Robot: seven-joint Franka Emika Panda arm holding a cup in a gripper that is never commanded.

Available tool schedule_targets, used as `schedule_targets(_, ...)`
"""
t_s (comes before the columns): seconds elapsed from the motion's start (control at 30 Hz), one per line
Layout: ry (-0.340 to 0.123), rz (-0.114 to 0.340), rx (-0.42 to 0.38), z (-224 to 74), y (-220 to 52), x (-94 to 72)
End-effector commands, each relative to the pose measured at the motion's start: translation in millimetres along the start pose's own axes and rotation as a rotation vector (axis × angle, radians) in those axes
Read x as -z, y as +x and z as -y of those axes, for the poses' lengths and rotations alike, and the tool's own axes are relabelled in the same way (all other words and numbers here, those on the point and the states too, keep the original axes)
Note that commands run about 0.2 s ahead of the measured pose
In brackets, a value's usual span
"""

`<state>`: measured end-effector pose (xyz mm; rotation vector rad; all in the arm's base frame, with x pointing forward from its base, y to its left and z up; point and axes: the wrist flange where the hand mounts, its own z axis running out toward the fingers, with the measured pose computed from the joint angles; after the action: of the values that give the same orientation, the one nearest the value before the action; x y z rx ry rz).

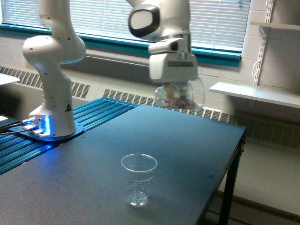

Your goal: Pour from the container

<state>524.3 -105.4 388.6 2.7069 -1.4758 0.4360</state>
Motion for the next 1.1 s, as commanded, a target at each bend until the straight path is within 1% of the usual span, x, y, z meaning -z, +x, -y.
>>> schedule_targets(0.03,-0.029,-0.006,-0.139,-33,6,-0.6)
schedule_targets(0.2,-0.056,-0.01,-0.193,-58,5,-2.7)
schedule_targets(0.33,-0.078,0.001,-0.242,-74,2,-6.2)
schedule_targets(0.4,-0.08,0.008,-0.272,-80,1,-7.9)
schedule_targets(0.83,-0.107,0.08,-0.473,-110,-11,-23.7)
schedule_targets(0.87,-0.104,0.093,-0.48,-112,-11,-25.0)
schedule_targets(1.03,-0.106,0.122,-0.507,-119,-10,-29.9)
schedule_targets(1.1,-0.115,0.132,-0.517,-123,-10,-33.1)
